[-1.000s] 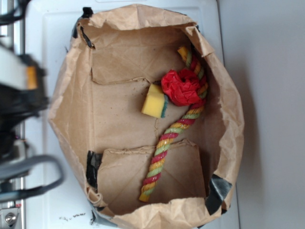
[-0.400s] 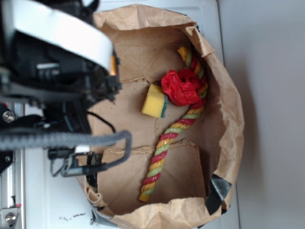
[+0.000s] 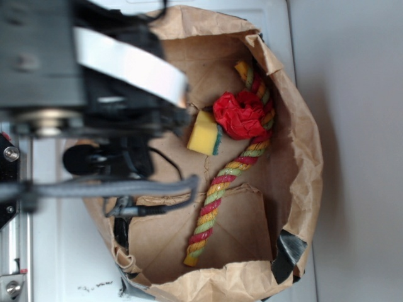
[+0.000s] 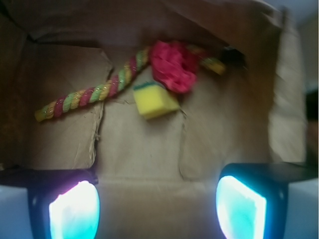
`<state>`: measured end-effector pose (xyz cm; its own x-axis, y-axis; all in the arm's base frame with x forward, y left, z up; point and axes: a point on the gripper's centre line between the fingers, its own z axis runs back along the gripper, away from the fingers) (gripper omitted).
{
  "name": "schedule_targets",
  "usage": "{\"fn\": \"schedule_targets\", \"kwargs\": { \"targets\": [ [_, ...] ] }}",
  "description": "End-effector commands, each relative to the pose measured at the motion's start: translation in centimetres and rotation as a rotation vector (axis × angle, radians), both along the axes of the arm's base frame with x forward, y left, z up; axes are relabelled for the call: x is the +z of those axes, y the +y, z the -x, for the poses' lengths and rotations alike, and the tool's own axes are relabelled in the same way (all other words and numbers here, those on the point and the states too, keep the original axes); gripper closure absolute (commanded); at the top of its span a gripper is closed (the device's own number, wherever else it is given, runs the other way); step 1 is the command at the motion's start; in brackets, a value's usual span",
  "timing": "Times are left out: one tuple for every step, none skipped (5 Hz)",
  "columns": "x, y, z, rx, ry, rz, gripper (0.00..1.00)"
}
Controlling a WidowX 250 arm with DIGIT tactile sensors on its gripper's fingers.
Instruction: Grab the green sponge.
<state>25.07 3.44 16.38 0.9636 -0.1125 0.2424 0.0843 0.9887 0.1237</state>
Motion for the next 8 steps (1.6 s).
{"fn": "schedule_targets", "kwargs": {
  "targets": [
    [-1.3,0.8,-2.7,-0.065,0.018,0.046,0.00],
    [-2.6,0.4,-3.8,-0.084,0.040,0.048,0.00],
    [-3.5,0.6,-4.5,-0.077,0.060,0.053,0.00],
    [-4.9,1.1,-5.5,-0.062,0.082,0.030,0.00],
    [-6.2,1.1,-6.0,-0.053,0.102,0.025,0.00],
    [-7.4,1.1,-7.1,-0.060,0.128,0.038,0.00],
    [-8.6,-0.6,-6.4,-0.052,0.157,0.040,0.00],
    [-9.6,-3.9,-3.5,-0.050,0.187,0.047,0.00]
  ]
}}
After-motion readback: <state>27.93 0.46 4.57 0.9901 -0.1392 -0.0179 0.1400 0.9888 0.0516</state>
